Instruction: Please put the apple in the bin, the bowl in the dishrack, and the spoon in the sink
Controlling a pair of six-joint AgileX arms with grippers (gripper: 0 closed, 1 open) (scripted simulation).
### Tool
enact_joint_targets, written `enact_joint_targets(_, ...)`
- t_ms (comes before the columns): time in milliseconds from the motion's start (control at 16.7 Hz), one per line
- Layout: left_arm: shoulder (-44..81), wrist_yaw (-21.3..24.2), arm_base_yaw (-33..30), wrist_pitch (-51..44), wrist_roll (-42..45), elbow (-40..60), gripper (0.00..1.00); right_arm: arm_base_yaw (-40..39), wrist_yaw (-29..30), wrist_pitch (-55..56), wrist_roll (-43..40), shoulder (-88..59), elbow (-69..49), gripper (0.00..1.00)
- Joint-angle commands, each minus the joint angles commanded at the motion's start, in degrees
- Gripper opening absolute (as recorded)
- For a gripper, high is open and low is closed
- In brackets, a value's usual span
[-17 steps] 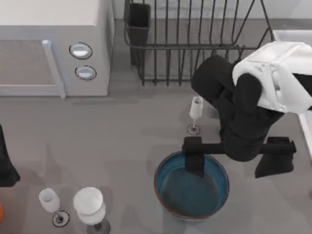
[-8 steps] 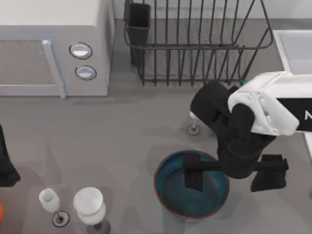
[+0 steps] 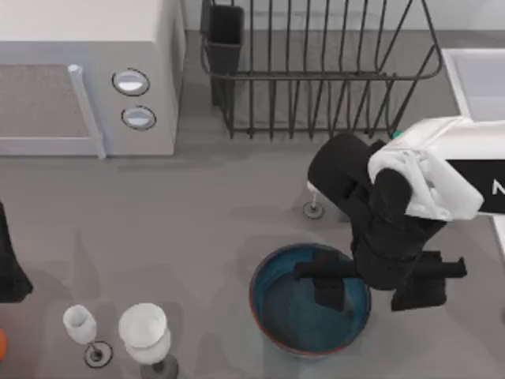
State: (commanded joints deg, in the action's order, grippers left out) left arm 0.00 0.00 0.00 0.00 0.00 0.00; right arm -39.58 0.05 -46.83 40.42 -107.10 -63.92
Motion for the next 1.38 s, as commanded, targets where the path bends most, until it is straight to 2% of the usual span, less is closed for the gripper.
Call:
enact_joint_targets(360, 0.00, 0.00, 0.00, 0.00, 0.00, 0.00, 1.00, 0.00, 0.00, 0.00, 0.00, 0.00, 0.00, 0.02)
enact_joint_targets(1020, 0.00, 0.00, 0.00, 0.00, 0.00, 0.00, 1.00, -0.01, 0.02, -1.00, 0.05, 0.30, -0.89, 0.00)
enact_joint_targets(1380, 0.00, 0.00, 0.00, 0.00, 0.00, 0.00, 1.00, 0.01, 0.00, -15.80, -0.04, 4.30, -10.68, 0.00)
